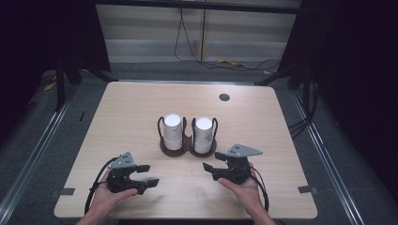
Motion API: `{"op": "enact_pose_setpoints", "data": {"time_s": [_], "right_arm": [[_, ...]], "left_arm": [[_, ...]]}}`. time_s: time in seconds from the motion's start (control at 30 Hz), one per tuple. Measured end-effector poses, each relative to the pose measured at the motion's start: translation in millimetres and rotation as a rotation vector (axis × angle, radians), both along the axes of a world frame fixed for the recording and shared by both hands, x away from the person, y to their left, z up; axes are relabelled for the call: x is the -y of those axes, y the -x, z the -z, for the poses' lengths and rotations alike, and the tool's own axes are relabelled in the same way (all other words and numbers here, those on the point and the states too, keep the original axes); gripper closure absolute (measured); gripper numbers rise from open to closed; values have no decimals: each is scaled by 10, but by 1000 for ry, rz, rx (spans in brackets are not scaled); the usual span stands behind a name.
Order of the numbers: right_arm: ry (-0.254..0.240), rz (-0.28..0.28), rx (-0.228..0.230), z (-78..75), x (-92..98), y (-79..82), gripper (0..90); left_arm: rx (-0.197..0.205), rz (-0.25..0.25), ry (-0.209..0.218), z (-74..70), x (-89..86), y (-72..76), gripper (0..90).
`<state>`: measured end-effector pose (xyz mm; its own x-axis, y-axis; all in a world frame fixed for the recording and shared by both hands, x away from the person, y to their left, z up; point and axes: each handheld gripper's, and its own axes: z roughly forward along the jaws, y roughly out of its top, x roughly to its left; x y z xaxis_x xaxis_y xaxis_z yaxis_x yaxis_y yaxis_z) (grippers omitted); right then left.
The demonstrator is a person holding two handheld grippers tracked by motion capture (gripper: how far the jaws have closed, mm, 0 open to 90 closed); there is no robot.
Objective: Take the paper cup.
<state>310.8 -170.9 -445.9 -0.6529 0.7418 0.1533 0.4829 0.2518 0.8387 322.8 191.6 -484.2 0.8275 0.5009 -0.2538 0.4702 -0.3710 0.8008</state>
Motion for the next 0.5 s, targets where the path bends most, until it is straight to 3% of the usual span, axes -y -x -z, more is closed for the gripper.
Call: {"op": "enact_pose_setpoints", "data": {"time_s": [0.5], "right_arm": [[-23, -120, -19, -109, -166, -112, 446]], "left_arm": [[2, 25, 1, 6, 41, 20, 286]]}}
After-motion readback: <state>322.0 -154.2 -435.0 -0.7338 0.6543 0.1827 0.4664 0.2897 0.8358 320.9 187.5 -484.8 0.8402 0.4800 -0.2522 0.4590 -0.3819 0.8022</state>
